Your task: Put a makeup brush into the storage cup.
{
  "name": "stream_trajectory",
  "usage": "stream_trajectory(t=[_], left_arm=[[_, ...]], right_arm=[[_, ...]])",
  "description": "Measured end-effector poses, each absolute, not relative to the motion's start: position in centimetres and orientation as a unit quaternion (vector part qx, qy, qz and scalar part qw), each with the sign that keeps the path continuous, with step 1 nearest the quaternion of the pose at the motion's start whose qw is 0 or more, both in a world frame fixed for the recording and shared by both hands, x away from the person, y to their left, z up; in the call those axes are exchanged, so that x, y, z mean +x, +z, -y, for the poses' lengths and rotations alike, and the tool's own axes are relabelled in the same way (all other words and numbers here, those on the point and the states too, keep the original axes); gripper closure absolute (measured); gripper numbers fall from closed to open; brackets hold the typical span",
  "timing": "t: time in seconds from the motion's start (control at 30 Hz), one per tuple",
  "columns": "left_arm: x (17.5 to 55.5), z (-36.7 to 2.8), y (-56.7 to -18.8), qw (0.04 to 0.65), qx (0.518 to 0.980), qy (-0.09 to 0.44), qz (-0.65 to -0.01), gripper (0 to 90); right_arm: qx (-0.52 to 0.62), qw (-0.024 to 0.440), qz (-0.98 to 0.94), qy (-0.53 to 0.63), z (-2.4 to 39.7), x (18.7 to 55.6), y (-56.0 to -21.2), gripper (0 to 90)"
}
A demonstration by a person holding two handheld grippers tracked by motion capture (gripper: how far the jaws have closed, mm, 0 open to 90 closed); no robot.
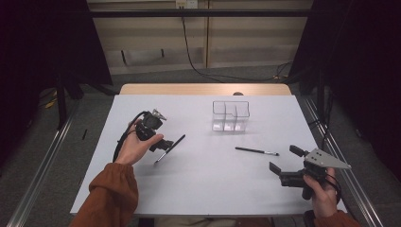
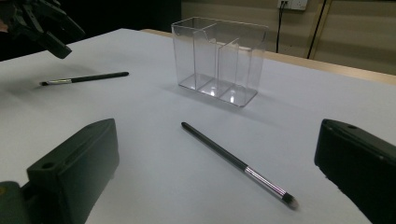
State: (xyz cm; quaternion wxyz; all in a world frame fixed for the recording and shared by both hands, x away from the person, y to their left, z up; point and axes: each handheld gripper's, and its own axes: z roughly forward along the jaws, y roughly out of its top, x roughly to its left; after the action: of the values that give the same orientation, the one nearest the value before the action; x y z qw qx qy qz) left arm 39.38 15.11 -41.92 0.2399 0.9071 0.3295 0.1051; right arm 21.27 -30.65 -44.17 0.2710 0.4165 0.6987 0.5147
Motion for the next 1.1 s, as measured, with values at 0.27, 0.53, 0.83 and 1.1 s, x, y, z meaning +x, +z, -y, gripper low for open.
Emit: stream_trajectory(t=[0.27,0.53,0.83,1.1], left_arm=[[39.7,-14.2,-43.2,0.176,0.925,0.081,-0.328,7.4],[40.1,-13.7,-44.3,0.143,0.933,0.076,-0.321,5.5],[40.5,-13.2,-45.6,0.111,0.939,0.058,-0.321,9.2],[41.1,-13.2,-45.6,0.103,0.938,0.024,-0.33,16.0]], right_arm=[[0.416,0.27,-0.699,0.515,30.6,21.2,-44.2,0.0],[0.415,0.269,-0.7,0.515,30.6,21.2,-44.2,0.0],[0.415,0.267,-0.702,0.513,30.6,21.3,-44.2,0.0],[0.412,0.266,-0.703,0.515,30.6,21.2,-44.2,0.0]])
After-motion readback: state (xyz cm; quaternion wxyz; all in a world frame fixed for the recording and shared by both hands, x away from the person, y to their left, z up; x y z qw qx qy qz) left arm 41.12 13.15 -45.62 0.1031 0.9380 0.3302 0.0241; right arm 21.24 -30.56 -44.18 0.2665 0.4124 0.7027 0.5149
